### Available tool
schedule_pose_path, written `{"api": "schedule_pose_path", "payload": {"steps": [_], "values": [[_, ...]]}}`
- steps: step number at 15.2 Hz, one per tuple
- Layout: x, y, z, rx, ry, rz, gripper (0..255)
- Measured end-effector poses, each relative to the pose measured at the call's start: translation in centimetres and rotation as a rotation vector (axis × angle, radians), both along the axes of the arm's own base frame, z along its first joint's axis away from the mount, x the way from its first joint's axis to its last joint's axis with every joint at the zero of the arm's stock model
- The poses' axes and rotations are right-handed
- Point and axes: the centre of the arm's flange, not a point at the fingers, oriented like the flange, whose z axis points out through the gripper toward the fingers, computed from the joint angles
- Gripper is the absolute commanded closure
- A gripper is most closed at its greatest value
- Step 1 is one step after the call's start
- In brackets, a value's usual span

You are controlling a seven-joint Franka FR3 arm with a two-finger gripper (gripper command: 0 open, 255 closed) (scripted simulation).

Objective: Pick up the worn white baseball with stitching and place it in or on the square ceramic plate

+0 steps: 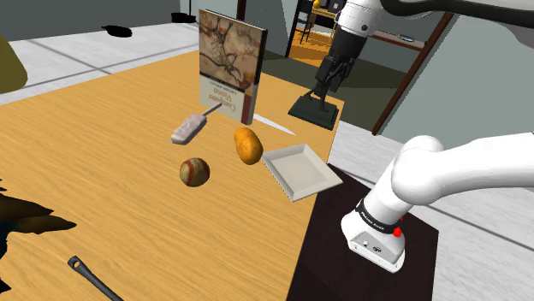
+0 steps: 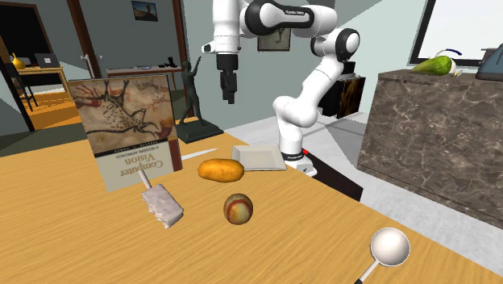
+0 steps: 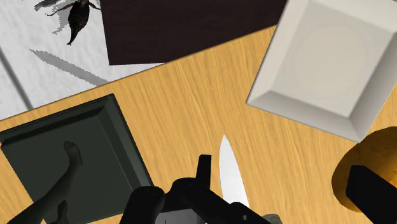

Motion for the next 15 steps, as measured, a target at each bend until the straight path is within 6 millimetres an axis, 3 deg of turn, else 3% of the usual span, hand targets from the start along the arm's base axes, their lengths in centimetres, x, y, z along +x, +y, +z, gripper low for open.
{"api": "schedule_pose_path", "payload": {"steps": [3, 15], "values": [[0.3, 1.6, -0.5, -0.005, 0.004, -0.007, 0], [4.5, 16.7, -3.9, -0.052, 0.039, -0.076, 0]]}}
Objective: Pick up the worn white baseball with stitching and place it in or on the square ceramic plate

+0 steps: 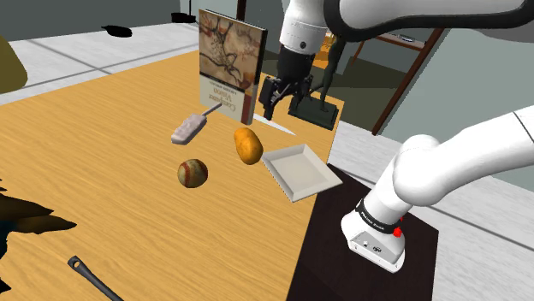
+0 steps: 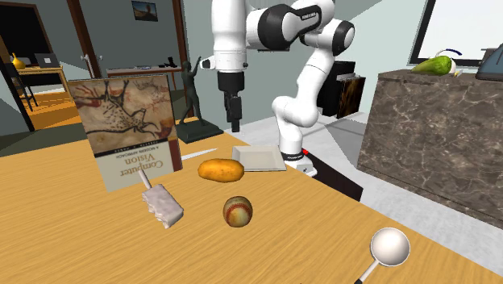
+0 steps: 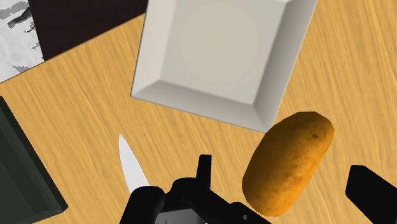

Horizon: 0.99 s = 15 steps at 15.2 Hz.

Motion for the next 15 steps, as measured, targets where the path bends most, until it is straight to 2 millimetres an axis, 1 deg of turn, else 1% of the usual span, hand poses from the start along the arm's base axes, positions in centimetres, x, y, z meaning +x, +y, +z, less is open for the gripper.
{"api": "schedule_pose_path", "payload": {"steps": [1, 4, 8, 9, 13, 15], "values": [[0.6, 1.0, -0.4, -0.004, 0.003, -0.006, 0], [1.8, 5.2, -1.8, -0.016, 0.012, -0.023, 0], [3.7, 10.2, -3.0, -0.031, 0.024, -0.046, 0], [4.1, 11.8, -3.5, -0.035, 0.027, -0.052, 0], [6.1, 16.2, -5.6, -0.050, 0.040, -0.076, 0], [6.9, 19.2, -6.6, -0.056, 0.046, -0.086, 0]]}}
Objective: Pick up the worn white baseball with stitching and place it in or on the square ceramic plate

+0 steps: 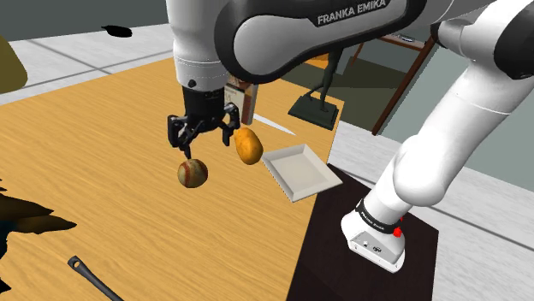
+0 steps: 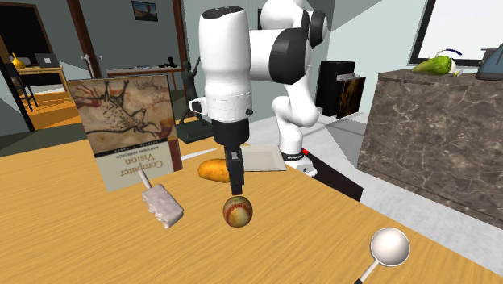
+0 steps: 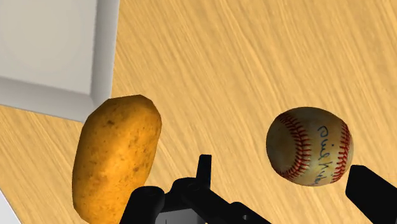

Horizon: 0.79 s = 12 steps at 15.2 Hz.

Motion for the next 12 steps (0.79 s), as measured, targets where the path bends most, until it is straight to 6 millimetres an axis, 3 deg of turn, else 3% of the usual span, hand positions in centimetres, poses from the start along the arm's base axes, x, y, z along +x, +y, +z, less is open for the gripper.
{"api": "schedule_pose_path", "payload": {"steps": [2, 4, 12], "values": [[0.7, 2.3, -0.6, -0.008, 0.006, -0.012, 0], [1.5, 3.3, -1.2, -0.012, 0.009, -0.020, 0], [1.5, 3.4, -5.0, -0.013, 0.009, -0.023, 0]]}}
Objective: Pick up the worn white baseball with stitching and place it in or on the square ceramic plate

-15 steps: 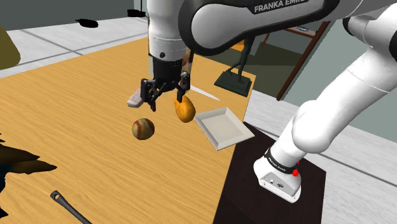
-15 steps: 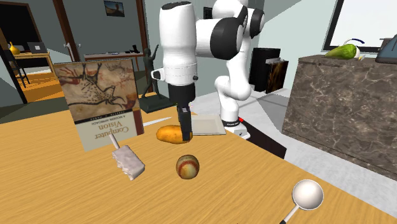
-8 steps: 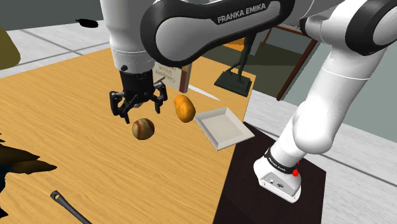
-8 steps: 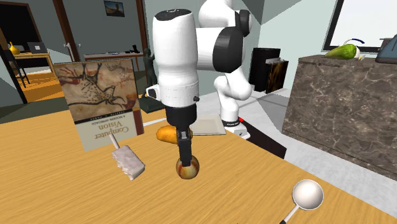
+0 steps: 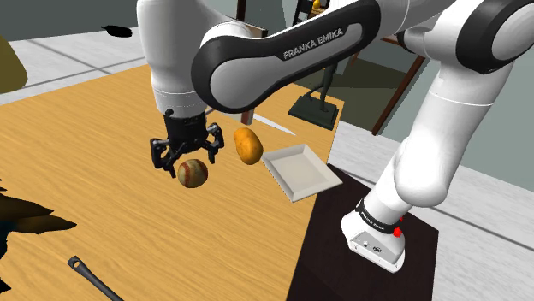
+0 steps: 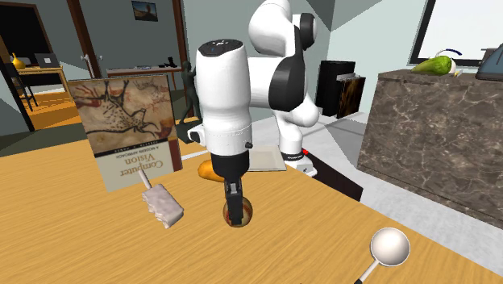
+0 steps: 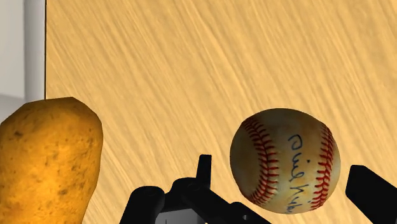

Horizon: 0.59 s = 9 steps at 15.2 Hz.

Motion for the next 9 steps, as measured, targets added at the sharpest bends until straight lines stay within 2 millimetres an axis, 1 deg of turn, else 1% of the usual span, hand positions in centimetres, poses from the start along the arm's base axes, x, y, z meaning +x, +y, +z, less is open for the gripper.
{"api": "schedule_pose_path", "payload": {"steps": [5, 6, 9], "values": [[-0.01, 0.00, -0.18, 0.000, 0.000, 0.000, 0], [-0.01, 0.00, -0.18, 0.000, 0.000, 0.000, 255], [0.00, 0.00, -0.14, 0.001, -0.001, 0.000, 255]]}}
